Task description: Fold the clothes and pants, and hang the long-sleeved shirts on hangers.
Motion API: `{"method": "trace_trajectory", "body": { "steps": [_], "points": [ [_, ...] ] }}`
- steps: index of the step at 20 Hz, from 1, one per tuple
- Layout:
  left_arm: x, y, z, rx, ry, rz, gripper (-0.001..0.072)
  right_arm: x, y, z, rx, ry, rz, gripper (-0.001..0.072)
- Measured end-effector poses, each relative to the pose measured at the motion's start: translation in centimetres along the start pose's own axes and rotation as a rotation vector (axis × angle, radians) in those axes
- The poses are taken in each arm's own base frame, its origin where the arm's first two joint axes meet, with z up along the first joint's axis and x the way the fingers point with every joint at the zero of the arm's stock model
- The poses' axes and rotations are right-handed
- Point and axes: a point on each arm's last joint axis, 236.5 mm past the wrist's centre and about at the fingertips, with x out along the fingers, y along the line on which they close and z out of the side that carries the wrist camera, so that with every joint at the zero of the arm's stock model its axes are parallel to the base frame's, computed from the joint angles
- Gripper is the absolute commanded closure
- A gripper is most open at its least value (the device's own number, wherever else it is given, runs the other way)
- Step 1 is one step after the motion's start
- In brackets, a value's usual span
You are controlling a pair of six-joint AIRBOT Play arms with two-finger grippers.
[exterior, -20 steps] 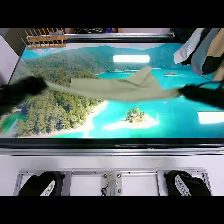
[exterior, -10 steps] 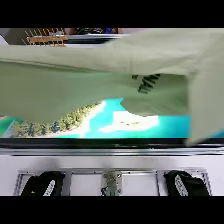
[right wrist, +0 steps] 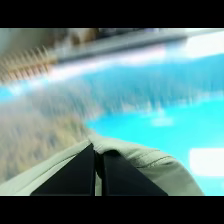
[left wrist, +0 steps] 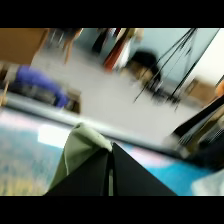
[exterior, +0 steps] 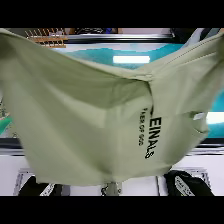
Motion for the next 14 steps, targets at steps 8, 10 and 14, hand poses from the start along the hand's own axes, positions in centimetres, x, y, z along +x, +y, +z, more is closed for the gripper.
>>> {"method": "trace_trajectory", "body": {
  "steps": [8,10,14],
  "points": [
    [17.4,14.6,-21.4,-0.091,0.466,0.306,0.0702,24.1,-14.4,-12.6,0.148,0.528,-0.179,0.0700],
    [19.5,16.8,-24.5,-0.156,0.493,0.329,0.0703,27.5,-16.6,-13.9,0.170,0.518,-0.194,0.0700],
    [21.4,19.3,-27.7,-0.240,0.509,0.355,0.0703,31.0,-19.0,-14.1,0.154,0.456,-0.215,0.0700]
  ]
}}
